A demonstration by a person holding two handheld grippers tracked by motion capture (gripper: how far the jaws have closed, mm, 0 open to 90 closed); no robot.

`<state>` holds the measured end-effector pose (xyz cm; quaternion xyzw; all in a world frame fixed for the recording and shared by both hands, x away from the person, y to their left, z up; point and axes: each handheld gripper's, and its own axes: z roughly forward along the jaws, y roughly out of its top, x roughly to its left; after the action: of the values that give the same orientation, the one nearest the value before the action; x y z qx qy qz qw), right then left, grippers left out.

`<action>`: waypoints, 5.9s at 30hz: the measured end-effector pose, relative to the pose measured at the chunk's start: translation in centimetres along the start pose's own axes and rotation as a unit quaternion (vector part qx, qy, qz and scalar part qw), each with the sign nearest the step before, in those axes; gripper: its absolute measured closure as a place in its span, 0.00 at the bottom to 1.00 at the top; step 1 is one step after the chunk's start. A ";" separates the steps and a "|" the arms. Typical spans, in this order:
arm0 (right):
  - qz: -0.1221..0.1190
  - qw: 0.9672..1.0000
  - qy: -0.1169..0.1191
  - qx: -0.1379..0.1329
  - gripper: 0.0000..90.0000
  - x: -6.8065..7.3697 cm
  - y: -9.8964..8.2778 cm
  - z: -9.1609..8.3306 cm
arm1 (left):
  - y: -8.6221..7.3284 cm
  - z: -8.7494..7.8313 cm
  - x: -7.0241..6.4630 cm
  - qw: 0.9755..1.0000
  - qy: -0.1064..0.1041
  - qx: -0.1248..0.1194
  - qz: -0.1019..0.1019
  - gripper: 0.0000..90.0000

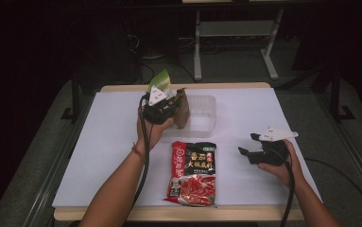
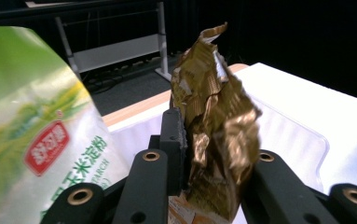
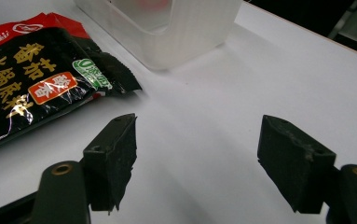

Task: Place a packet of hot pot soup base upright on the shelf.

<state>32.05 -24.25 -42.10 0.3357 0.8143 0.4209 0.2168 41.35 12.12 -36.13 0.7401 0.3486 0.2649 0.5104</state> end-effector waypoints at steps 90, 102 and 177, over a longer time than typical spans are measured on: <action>0.077 0.981 0.164 0.075 0.17 4.2 3.2 8.2 | -12.2 -11.5 -6.4 0.960 -0.230 0.148 0.057 0.22; 0.085 0.975 0.174 0.109 0.07 4.6 3.0 9.9 | -12.5 -10.7 -6.2 0.954 -0.243 0.170 0.052 0.21; 0.058 0.970 0.226 -0.066 0.83 5.8 7.0 3.8 | -9.6 -6.4 -4.9 0.954 -0.272 0.125 -0.016 0.26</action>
<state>33.08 -15.03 -38.81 0.2636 0.7920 0.5502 0.0244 31.22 14.20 -43.16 0.8363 0.2383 0.0001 0.4938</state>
